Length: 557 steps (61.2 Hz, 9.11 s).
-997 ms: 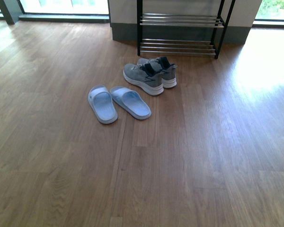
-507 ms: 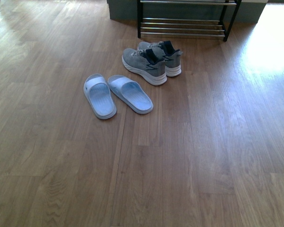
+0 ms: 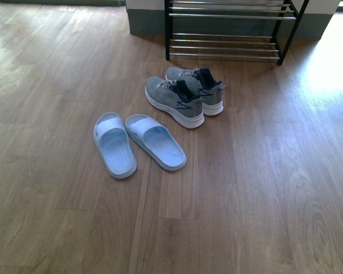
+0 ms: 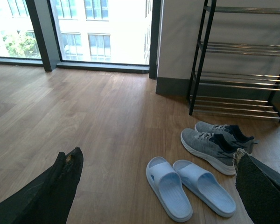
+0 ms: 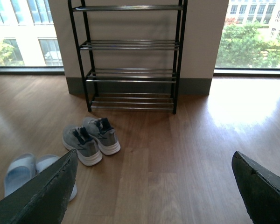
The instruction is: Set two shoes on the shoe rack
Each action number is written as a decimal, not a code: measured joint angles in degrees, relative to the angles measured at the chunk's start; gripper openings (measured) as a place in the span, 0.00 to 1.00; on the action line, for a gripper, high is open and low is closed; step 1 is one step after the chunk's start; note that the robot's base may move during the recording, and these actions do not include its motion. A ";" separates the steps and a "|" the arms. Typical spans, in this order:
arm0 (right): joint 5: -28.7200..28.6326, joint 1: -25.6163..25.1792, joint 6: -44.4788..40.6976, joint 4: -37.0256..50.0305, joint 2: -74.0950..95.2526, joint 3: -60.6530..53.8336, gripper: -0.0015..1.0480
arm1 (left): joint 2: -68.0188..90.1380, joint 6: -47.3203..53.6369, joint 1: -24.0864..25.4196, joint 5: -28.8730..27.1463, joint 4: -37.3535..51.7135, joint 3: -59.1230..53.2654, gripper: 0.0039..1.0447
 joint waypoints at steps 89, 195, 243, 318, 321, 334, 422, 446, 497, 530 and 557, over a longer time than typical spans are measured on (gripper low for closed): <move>-17.22 0.48 4.15 3.87 12.98 1.86 0.91 | 0.00 0.00 0.00 0.02 0.00 0.00 0.91; -1.49 12.96 -6.16 22.71 165.24 92.26 0.91 | 0.00 0.00 0.00 0.00 0.00 0.00 0.91; -7.39 14.71 -11.56 16.55 167.97 96.56 0.05 | 0.00 0.00 0.00 0.00 0.00 0.00 0.91; -24.17 -11.28 19.82 13.88 53.33 20.72 0.05 | 0.00 0.00 0.00 0.00 0.00 0.00 0.91; -25.90 -13.90 20.39 12.04 50.07 20.65 0.05 | 0.00 0.00 0.00 0.00 0.00 0.00 0.91; -33.97 -25.24 21.31 8.96 42.07 18.88 0.05 | 0.00 0.00 0.00 0.00 0.00 0.00 0.91; -34.58 -25.77 21.51 8.94 41.81 18.69 0.05 | 42.14 -12.13 -7.30 -27.58 -2.43 16.20 0.91; -34.58 -25.77 21.51 8.94 41.81 18.69 0.05 | 109.39 -29.79 -16.94 -17.77 23.34 33.99 0.91; -34.60 -25.77 21.51 8.94 41.81 18.69 0.05 | 154.75 -46.07 -17.31 -13.09 21.18 64.74 0.91; -34.58 -25.77 21.51 8.94 41.81 18.69 0.05 | 148.12 -47.87 -20.87 -11.98 18.88 62.84 0.91; -34.60 -25.77 21.51 8.94 41.81 18.69 0.05 | 157.09 -49.00 -20.87 -11.87 14.10 71.84 0.91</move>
